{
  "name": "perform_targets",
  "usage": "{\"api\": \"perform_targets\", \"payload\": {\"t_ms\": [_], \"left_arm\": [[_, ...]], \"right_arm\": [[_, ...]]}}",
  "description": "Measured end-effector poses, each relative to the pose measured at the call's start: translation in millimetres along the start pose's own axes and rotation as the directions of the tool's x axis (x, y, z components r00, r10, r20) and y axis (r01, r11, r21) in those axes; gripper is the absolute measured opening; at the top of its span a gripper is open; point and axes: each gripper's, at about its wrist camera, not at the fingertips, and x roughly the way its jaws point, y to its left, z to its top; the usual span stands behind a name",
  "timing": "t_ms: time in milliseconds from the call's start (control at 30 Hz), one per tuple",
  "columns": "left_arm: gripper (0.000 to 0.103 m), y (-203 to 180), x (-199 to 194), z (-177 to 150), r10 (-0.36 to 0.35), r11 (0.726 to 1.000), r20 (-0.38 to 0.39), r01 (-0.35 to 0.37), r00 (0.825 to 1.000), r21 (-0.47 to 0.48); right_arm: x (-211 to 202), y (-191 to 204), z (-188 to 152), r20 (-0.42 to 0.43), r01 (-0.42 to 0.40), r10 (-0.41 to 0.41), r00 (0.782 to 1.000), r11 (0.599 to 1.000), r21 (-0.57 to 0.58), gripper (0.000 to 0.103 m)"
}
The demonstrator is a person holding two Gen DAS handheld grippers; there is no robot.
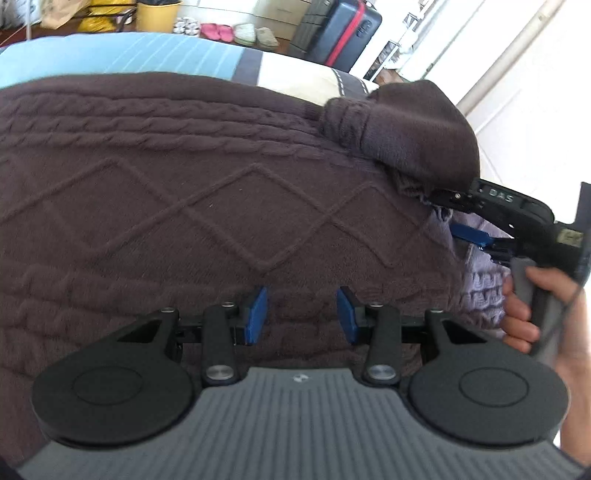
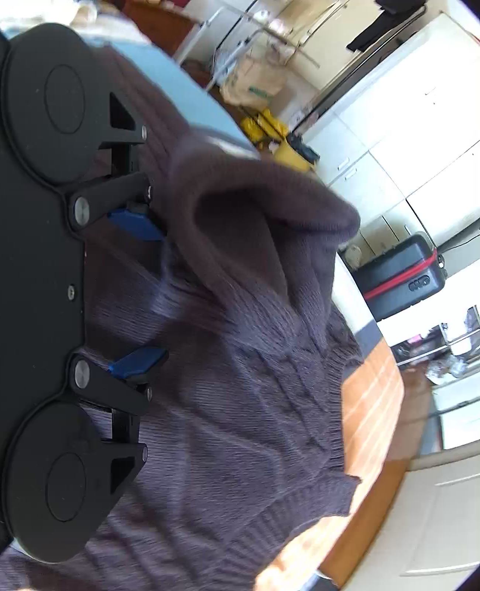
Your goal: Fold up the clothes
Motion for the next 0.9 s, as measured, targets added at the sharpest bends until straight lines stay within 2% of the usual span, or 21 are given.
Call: {"api": "perform_targets", "payload": {"t_ms": [67,133,200,267,400,500,600,767,833,900], "left_arm": [[0.041,0.3,-0.1,-1.3,-0.002,1.0,-0.005,0.002,1.0,0.009],[0.041,-1.8,0.0,-1.3,-0.011,0.999,-0.009,0.012,1.0,0.039],[0.041,-4.9,-3.4,-1.9,-0.03,0.996,-0.008,0.031,1.0,0.079],[0.041,-7.0,-11.8,-5.6,-0.073,0.991,0.028,0.07,0.997,0.114],[0.041,-10.5,-29.7,-16.4,-0.15,0.976,0.121,0.127,0.981,0.177],[0.041,-2.8,-33.5,-21.6,-0.236,0.967,0.124,0.22,0.964,0.129],[0.041,18.3,-24.4,-20.3,-0.353,0.933,0.07,0.356,0.933,-0.045],[0.043,48.0,-18.0,-20.1,-0.452,0.857,0.078,0.457,0.888,-0.238],[0.043,57.4,-21.1,-20.2,-0.456,0.845,0.091,0.463,0.885,-0.267],[0.043,65.4,-27.8,-19.5,-0.437,0.852,0.114,0.451,0.892,-0.265]], "right_arm": [[3.7,6.6,2.8,0.039,-0.006,0.008,0.999,0.999,-0.044,0.062],[7.4,15.6,5.9,0.049,-0.043,0.047,0.998,0.995,-0.094,0.038],[5.4,21.8,4.8,0.054,-0.096,0.102,0.993,0.99,-0.106,0.017],[2.7,27.7,3.5,0.06,-0.149,0.157,0.986,0.982,-0.116,0.016],[-19.4,39.4,-0.6,0.036,-0.282,0.283,0.958,0.959,-0.033,0.014],[-28.0,51.0,-14.3,-0.064,-0.342,0.343,0.937,0.939,0.027,0.013],[-32.2,56.1,-32.5,-0.154,-0.409,0.423,0.893,0.905,0.115,0.012],[-30.4,53.3,-65.0,-0.198,-0.478,0.558,0.806,0.81,0.338,0.011],[-28.5,51.1,-71.1,-0.196,-0.515,0.624,0.757,0.753,0.411,0.011],[-26.8,47.8,-72.1,-0.189,-0.528,0.653,0.734,0.722,0.447,0.011]]}}
